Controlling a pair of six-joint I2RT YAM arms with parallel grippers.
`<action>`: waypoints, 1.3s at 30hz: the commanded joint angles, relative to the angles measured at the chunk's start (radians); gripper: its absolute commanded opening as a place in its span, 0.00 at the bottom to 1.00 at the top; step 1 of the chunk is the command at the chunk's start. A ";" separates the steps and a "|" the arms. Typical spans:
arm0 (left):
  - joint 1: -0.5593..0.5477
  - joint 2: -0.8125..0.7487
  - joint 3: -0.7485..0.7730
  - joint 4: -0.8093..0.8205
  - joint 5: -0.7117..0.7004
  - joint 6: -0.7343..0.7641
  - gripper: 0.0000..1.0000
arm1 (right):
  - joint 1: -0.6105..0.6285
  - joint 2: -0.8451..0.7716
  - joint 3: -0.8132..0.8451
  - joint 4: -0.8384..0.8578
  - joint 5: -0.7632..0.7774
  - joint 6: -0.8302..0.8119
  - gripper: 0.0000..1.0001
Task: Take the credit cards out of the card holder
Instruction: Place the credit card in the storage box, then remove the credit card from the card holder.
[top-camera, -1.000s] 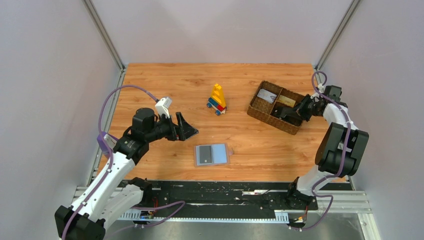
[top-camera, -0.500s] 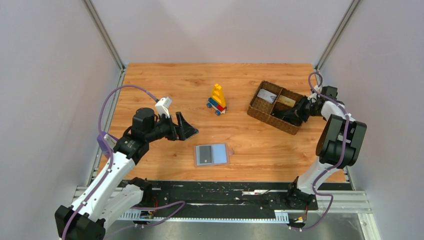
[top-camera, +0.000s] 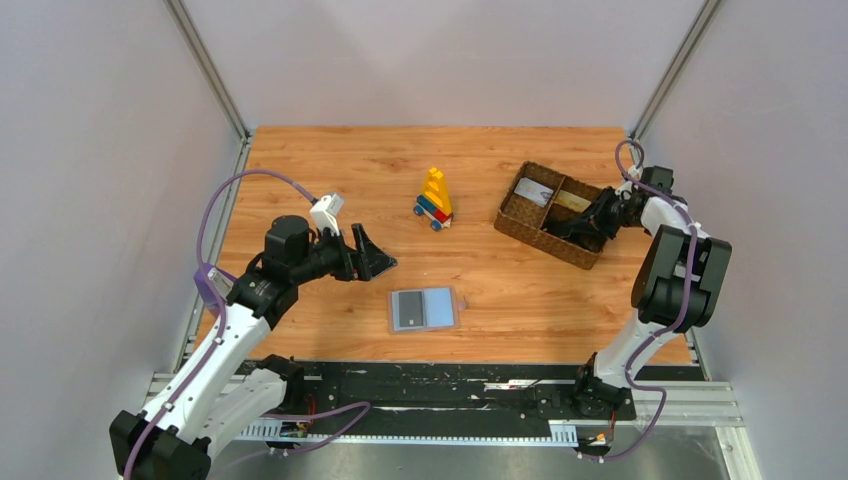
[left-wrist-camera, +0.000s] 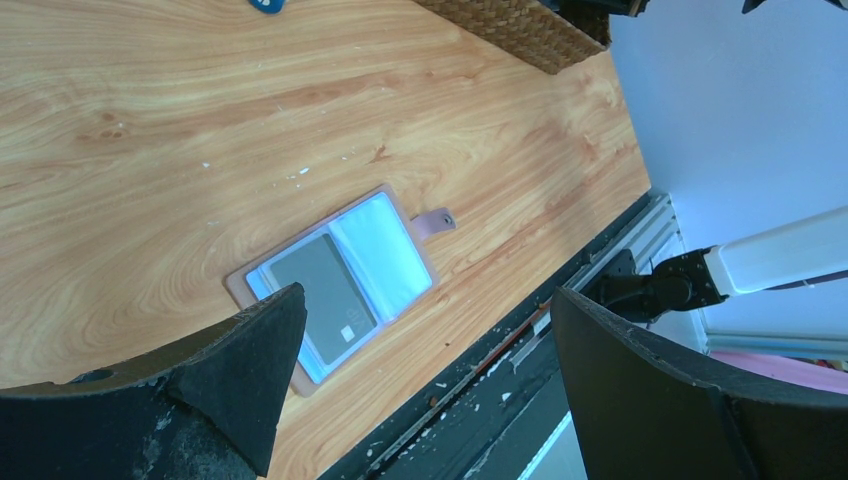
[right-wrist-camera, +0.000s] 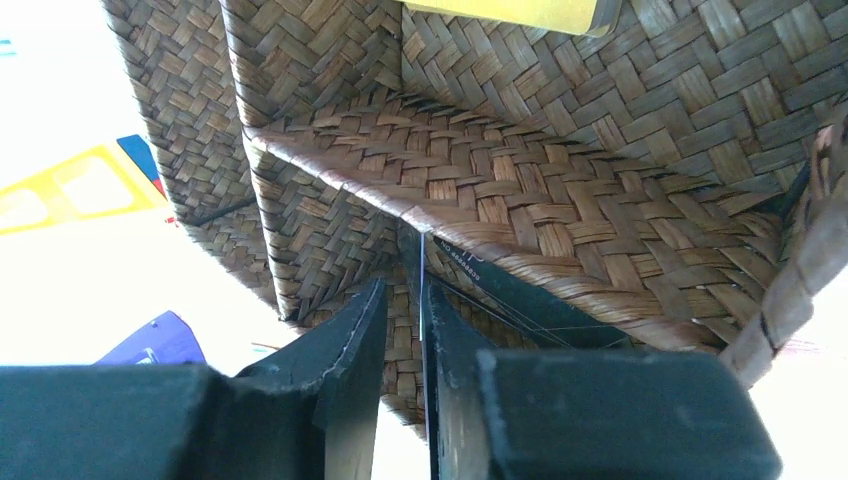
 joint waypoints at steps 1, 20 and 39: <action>0.000 -0.006 -0.011 0.021 -0.001 0.003 1.00 | 0.008 0.012 0.058 0.028 0.046 0.005 0.22; 0.000 0.049 -0.047 -0.059 -0.095 -0.007 1.00 | 0.143 -0.134 0.142 -0.080 0.267 0.083 0.29; 0.000 0.044 0.063 -0.205 -0.237 0.078 1.00 | 0.997 -0.250 -0.029 0.012 0.802 0.466 0.59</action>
